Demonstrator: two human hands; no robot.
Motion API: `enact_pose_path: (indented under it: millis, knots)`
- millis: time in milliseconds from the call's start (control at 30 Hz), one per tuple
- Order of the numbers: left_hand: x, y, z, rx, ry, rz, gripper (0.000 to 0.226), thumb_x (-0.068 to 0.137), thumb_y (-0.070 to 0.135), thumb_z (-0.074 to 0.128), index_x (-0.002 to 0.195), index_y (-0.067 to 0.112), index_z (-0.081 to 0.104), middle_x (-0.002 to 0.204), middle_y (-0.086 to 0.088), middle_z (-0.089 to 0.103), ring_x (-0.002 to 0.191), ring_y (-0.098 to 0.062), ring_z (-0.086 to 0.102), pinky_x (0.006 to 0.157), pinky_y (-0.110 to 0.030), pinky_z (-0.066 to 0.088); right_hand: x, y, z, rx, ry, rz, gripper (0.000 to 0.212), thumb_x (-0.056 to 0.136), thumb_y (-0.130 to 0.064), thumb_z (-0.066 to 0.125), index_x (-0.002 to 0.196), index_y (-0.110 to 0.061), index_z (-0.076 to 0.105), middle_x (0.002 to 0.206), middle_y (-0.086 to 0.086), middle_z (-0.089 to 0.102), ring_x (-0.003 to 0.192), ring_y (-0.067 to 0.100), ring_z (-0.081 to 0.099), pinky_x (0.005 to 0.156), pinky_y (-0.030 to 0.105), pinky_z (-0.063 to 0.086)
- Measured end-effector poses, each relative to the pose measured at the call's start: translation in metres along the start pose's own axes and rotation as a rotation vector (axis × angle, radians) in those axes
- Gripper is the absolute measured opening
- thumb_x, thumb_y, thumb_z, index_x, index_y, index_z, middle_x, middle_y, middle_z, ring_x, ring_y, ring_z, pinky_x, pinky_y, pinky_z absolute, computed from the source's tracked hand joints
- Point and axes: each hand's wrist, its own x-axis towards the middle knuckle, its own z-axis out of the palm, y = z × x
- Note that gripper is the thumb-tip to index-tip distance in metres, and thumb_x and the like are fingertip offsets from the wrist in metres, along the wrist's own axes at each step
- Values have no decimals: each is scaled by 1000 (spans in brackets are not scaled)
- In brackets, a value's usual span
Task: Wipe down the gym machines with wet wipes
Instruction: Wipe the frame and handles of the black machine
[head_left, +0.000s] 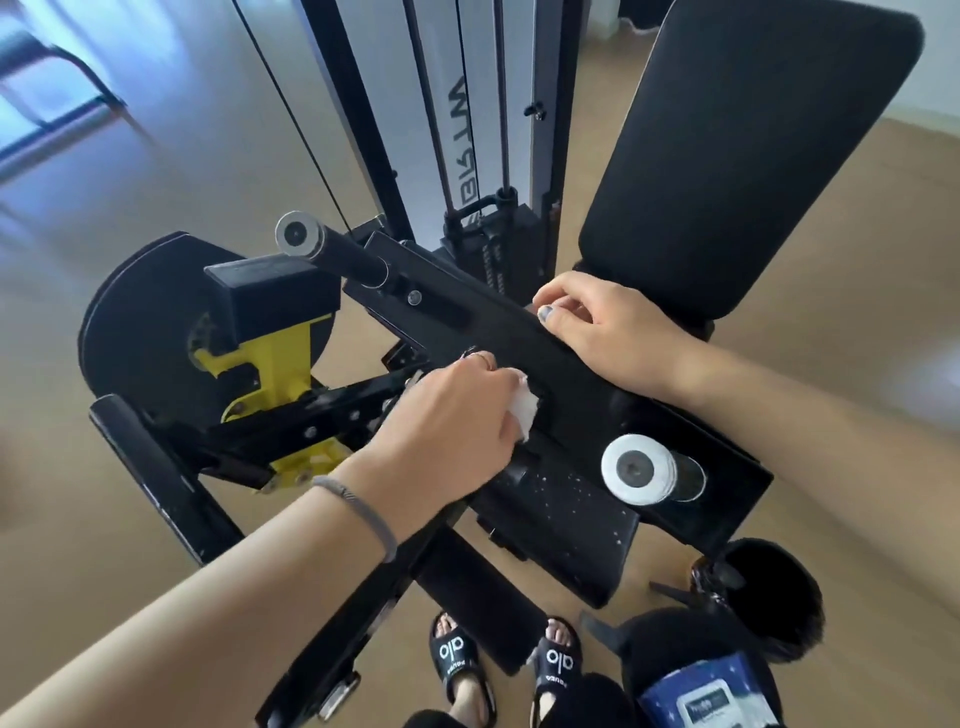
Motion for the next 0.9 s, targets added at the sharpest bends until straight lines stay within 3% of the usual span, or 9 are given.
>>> enact_pose_path:
  millis: [100,167,233,300,467,600,667,800,900]
  knots:
    - [14,-17,0,27,127,-66,29,100,20,45,113,17,70,101,-4,62,86,-27,66,77,-41,57,0,5,-1,-39,-52,58,31,103,-38,50,131,-30,61,111,-12,65,106,9,59,83,19,42]
    - [18,-17,1,-76,170,-73,25,100,15,51,108,18,74,99,-3,62,84,-27,66,75,-40,56,1,9,-2,-31,-78,75,32,104,-39,45,128,-29,65,113,-11,69,110,9,61,94,25,45]
    - [17,-3,5,-118,121,49,23,96,10,55,107,17,74,100,-5,60,82,-27,62,71,-37,53,4,11,-3,18,-89,102,37,104,-41,42,118,-22,70,111,-4,72,110,14,63,104,37,47]
    - [17,4,6,-93,74,140,21,92,6,56,102,15,70,98,-3,57,78,-26,61,66,-37,51,5,12,-5,156,-93,176,42,106,-42,38,119,-19,70,114,-2,72,111,13,64,107,39,46]
    - [43,-35,-4,-75,243,-89,12,93,7,51,86,16,56,98,-2,55,78,-30,61,69,-43,54,4,18,-6,412,-106,301,51,108,-47,29,125,-19,68,118,-2,72,111,7,66,107,33,46]
    - [30,2,11,-87,92,251,11,88,7,54,89,13,63,97,0,56,77,-25,59,66,-42,53,3,20,-9,522,-94,343,56,108,-47,27,124,-14,69,115,0,74,110,10,67,105,32,48]
    - [40,-4,10,-111,84,242,11,88,7,56,87,15,63,95,3,56,79,-22,58,67,-42,52,0,20,-11,553,-104,351,54,109,-45,29,123,-11,69,116,3,74,112,12,67,104,32,48]
    - [60,-40,-1,-166,254,-6,17,89,3,56,81,17,62,93,5,58,82,-21,59,76,-42,52,-3,23,-10,562,-47,328,36,108,-33,41,106,-12,71,114,11,73,109,21,70,102,36,52]
    - [45,-19,7,-134,130,202,14,89,4,59,87,17,64,100,6,59,83,-20,61,73,-38,52,-4,29,-10,267,-8,206,17,101,-23,55,105,-23,71,108,1,72,99,12,68,91,28,54]
